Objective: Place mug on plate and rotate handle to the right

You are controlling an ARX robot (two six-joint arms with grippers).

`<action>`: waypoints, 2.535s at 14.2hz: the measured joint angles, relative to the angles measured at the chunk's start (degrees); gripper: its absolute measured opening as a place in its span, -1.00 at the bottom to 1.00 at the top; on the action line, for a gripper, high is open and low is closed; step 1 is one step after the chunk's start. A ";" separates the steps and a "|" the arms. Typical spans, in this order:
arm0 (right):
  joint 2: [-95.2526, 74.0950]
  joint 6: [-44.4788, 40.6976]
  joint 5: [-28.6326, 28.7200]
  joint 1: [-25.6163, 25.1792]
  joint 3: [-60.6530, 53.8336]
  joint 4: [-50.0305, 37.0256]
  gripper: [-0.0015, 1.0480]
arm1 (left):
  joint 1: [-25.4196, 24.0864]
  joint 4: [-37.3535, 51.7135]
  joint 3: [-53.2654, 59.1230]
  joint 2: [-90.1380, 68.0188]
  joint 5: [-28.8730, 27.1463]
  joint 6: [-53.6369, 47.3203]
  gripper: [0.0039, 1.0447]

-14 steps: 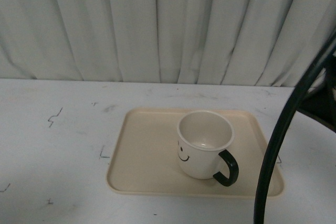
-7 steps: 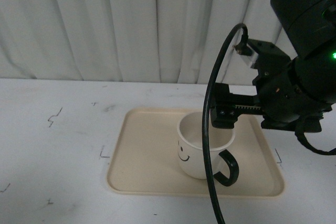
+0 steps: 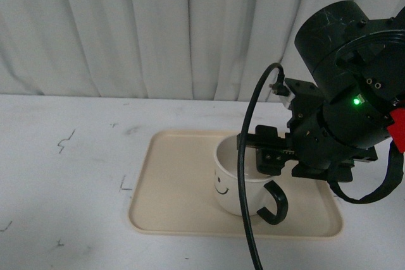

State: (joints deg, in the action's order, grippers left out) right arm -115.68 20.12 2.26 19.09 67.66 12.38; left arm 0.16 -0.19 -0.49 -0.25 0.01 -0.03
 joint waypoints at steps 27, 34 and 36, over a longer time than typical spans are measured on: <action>-11.28 -59.39 13.11 -3.52 28.92 27.19 0.39 | 0.00 -0.02 0.00 0.00 0.00 0.00 0.88; 16.63 -23.71 -13.97 -8.79 -27.21 -66.69 -0.26 | -0.11 -0.02 0.00 0.00 0.00 0.00 0.88; 26.43 -21.46 -11.41 -9.90 -37.44 -74.53 -0.77 | -0.11 -0.02 0.00 0.00 -0.02 0.00 0.88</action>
State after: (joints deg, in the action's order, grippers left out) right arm -89.25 -1.34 -9.15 9.19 30.22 -62.15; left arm 0.05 -0.21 -0.49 -0.25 -0.01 -0.03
